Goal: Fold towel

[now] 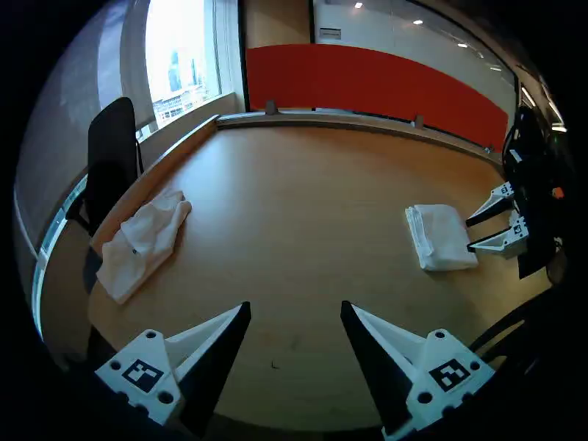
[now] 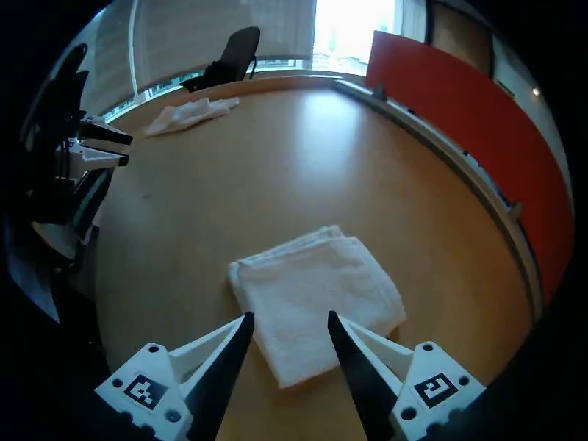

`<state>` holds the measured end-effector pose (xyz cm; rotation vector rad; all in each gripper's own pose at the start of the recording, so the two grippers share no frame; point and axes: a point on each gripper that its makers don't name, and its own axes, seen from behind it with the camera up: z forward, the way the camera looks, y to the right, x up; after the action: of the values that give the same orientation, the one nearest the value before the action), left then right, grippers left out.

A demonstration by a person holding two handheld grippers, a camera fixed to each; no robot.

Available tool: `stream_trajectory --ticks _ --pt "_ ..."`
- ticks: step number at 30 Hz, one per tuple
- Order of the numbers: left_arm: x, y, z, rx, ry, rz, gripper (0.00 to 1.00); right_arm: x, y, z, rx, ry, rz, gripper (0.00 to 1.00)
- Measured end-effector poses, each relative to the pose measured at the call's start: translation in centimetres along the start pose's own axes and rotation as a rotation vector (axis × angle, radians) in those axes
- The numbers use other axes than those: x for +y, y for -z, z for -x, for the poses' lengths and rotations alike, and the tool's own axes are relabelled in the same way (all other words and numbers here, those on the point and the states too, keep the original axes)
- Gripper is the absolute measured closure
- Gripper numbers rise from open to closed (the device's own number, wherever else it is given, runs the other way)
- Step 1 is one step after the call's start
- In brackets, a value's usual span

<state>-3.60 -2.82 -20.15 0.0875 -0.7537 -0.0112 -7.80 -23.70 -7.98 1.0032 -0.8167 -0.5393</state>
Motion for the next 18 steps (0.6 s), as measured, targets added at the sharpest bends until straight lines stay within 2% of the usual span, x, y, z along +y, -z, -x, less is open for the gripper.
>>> stream_trajectory --ticks 18 --pt "0.6 -0.2 -0.2 -0.003 -0.013 0.003 0.09 -0.4 0.1 6.6 -0.101 -0.046 0.023 0.25"
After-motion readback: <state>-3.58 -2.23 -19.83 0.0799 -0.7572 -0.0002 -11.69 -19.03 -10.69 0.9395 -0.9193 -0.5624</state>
